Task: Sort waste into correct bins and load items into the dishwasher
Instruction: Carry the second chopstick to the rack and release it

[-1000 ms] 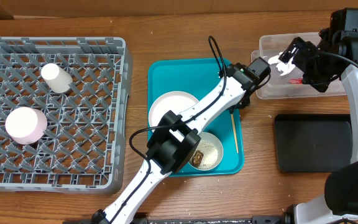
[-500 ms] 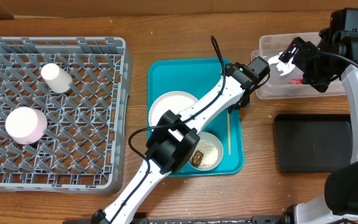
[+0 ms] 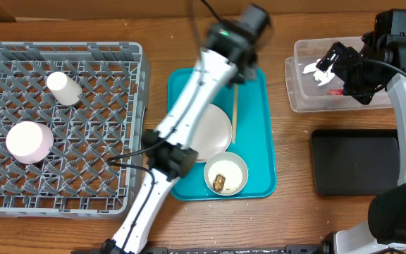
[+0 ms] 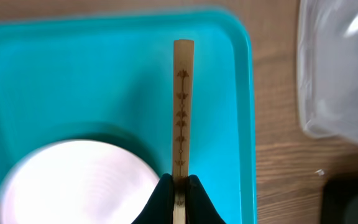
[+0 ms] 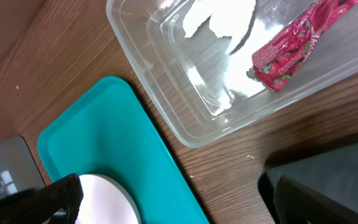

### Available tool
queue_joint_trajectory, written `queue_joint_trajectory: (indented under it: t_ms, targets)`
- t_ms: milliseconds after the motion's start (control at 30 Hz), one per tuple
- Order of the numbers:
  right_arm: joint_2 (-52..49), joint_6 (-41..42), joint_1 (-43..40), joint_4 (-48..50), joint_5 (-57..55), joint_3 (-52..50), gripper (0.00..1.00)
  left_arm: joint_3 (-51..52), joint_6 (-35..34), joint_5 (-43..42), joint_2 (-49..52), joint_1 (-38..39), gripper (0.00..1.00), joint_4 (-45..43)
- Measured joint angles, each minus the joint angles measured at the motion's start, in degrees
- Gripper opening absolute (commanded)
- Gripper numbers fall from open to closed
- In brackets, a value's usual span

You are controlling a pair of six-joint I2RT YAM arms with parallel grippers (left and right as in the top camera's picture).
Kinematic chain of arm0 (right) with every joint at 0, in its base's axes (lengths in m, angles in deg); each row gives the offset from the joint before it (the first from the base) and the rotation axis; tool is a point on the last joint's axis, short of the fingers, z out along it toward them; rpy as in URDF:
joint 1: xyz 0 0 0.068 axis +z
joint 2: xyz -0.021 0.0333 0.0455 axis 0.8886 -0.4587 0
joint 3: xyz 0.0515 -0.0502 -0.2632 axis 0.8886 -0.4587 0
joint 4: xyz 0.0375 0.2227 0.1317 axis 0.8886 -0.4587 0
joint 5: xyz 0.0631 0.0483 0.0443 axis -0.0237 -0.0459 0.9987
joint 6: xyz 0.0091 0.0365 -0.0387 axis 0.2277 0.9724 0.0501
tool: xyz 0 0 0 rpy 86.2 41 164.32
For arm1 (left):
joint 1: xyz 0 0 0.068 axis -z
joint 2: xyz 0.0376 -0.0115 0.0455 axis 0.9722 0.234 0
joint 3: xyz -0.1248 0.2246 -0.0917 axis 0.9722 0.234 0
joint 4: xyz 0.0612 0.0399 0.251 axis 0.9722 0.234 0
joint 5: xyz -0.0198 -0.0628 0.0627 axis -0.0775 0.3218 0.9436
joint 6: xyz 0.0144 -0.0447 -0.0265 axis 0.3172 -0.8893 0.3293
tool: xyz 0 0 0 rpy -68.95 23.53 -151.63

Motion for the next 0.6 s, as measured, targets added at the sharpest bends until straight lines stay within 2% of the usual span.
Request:
queue_joint_trajectory:
  t_ms: [133,300,600]
  targets:
    - [0.0,-0.02,0.0,0.02,-0.02,0.0,1.0,-5.51,2.8,-5.05,-1.79,-6.67,0.04,1.99]
    - [0.0,-0.02,0.0,0.0,0.0,0.0,1.0,-6.32,8.85,-11.74,-4.85,-15.47,0.04,2.12]
    - [0.0,0.02,0.0,0.0,0.0,0.0,1.0,-6.51,18.32,-14.8,-6.62,-29.7,0.04,2.16]
